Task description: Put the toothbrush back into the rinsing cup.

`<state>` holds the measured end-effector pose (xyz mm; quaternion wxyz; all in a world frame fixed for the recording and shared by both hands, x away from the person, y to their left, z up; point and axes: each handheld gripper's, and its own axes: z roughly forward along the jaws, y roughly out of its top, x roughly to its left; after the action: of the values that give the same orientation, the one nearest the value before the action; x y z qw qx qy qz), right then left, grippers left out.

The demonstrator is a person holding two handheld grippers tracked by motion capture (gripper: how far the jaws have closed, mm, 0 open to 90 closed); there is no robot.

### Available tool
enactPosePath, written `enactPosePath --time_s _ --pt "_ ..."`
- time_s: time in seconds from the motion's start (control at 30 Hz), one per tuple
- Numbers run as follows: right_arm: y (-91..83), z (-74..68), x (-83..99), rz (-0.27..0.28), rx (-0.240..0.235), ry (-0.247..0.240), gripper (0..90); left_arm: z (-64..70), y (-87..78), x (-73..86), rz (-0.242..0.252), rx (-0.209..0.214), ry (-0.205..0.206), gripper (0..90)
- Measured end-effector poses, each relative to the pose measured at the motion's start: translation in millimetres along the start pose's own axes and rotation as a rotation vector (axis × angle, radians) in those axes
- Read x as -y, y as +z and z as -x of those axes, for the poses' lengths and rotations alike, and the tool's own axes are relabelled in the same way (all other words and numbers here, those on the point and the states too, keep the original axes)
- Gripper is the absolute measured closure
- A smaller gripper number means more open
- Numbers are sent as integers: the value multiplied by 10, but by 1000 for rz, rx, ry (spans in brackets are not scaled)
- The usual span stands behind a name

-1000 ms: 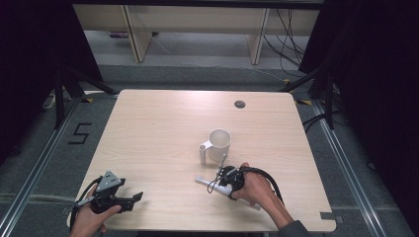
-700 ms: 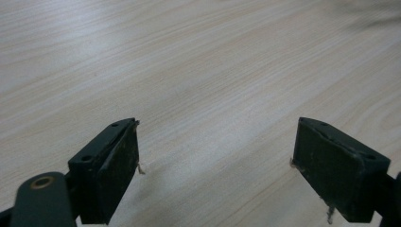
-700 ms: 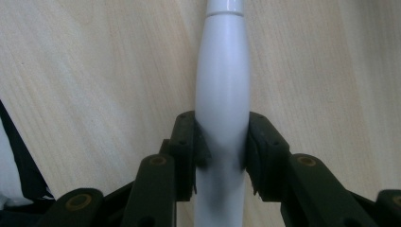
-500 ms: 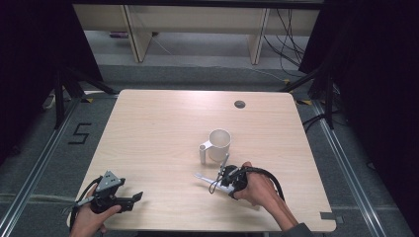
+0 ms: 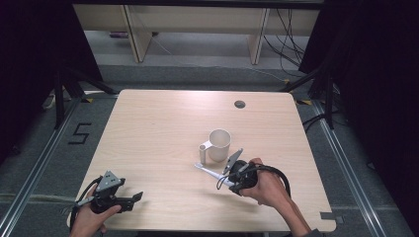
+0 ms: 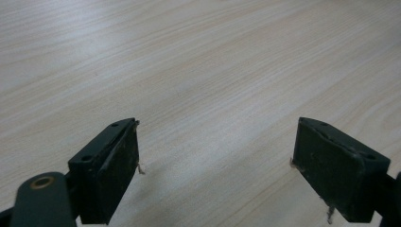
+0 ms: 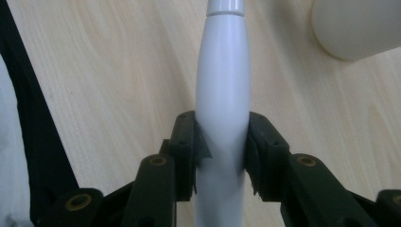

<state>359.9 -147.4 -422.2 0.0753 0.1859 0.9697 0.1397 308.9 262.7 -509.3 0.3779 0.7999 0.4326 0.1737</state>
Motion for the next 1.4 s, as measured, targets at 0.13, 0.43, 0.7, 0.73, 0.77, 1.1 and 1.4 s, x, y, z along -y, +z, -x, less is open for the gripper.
enactPosePath --time_s 0.13,0.43,0.7,0.73,0.77,1.1,1.4 --pt "-58 10 28 46 16 15 669 -4 -1 1 -1 -1 -2 148" --pt "-200 54 22 170 17 42 670 -8 8 6 7 7 -4 148" --pt "-281 102 15 248 28 73 670 -11 4 5 7 4 -8 147" --pt "-285 100 17 260 37 91 669 -12 11 10 16 6 -5 148" --pt "-292 125 15 274 42 86 670 -6 6 4 8 5 -6 147" --pt "-379 232 -2 371 50 145 669 -13 6 4 7 4 -9 148" --pt "-435 326 -33 446 72 146 670 -10 9 7 13 3 -12 148"
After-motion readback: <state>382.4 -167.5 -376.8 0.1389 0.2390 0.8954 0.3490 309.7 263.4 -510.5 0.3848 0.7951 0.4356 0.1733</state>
